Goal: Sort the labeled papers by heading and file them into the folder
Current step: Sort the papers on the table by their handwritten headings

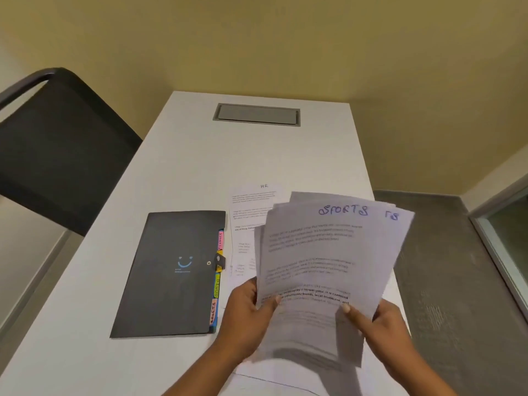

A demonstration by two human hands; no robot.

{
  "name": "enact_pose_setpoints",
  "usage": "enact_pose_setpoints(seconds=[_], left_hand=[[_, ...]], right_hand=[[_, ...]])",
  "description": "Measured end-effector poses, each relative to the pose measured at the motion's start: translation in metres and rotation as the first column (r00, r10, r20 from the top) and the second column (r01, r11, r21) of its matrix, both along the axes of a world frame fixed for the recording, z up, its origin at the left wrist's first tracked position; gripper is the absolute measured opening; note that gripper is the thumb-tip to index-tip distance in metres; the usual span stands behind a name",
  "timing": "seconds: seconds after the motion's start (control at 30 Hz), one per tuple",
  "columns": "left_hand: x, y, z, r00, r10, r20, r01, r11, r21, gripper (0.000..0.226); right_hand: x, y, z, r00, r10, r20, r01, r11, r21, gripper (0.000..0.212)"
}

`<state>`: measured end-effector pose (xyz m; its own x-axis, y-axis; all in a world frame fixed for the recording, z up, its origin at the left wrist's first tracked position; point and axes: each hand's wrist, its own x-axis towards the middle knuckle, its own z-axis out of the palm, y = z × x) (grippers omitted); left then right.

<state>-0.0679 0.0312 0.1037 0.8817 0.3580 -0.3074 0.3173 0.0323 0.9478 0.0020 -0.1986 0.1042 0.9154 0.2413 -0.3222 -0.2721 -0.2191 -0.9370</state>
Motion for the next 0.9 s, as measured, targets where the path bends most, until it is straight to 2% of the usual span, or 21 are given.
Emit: enact_pose_setpoints(seconds=[0.1, 0.17, 0.27, 0.43, 0.53, 0.6, 0.7, 0.8, 0.9], left_hand=[[-0.004, 0.0, -0.002, 0.996, 0.035, 0.078, -0.042, 0.995, 0.093, 0.027], [-0.007, 0.003, -0.006, 0.988, -0.062, 0.145, 0.041, 0.989, 0.143, 0.029], [-0.01, 0.009, -0.023, 0.967, -0.197, 0.164, 0.158, 0.962, 0.222, 0.033], [-0.004, 0.01, -0.032, 0.982, -0.157, 0.102, 0.124, 0.954, 0.272, 0.02], [0.002, 0.015, -0.02, 0.977, -0.132, 0.166, 0.088, 0.965, 0.245, 0.03], [0.004, 0.017, -0.017, 0.964, -0.142, 0.226, 0.086, 0.967, 0.239, 0.028], [0.003, 0.019, -0.027, 0.983, -0.139, 0.123, 0.123, 0.984, 0.13, 0.021], [0.001, 0.02, -0.036, 0.989, -0.125, 0.075, 0.118, 0.989, 0.095, 0.014], [0.002, 0.024, -0.035, 0.996, -0.067, 0.063, 0.059, 0.991, 0.122, 0.031]], right_hand=[[-0.001, -0.002, -0.004, 0.987, 0.009, 0.16, -0.001, 0.999, -0.046, 0.027], [-0.004, 0.001, -0.002, 0.971, 0.119, 0.209, -0.093, 0.987, -0.128, 0.025], [-0.005, 0.003, -0.014, 0.97, 0.17, 0.176, -0.145, 0.978, -0.148, 0.025], [-0.005, 0.011, -0.017, 0.979, 0.17, 0.109, -0.158, 0.981, -0.116, 0.022], [-0.002, 0.01, -0.018, 0.987, 0.13, 0.089, -0.118, 0.985, -0.129, 0.022], [-0.003, 0.01, -0.02, 0.993, 0.096, 0.074, -0.088, 0.991, -0.098, 0.028], [-0.004, 0.017, -0.022, 0.975, 0.184, 0.121, -0.164, 0.974, -0.157, 0.025], [-0.004, 0.025, -0.023, 0.979, 0.174, 0.105, -0.157, 0.976, -0.153, 0.023], [-0.003, 0.026, -0.023, 0.982, 0.139, 0.124, -0.117, 0.979, -0.169, 0.037]])
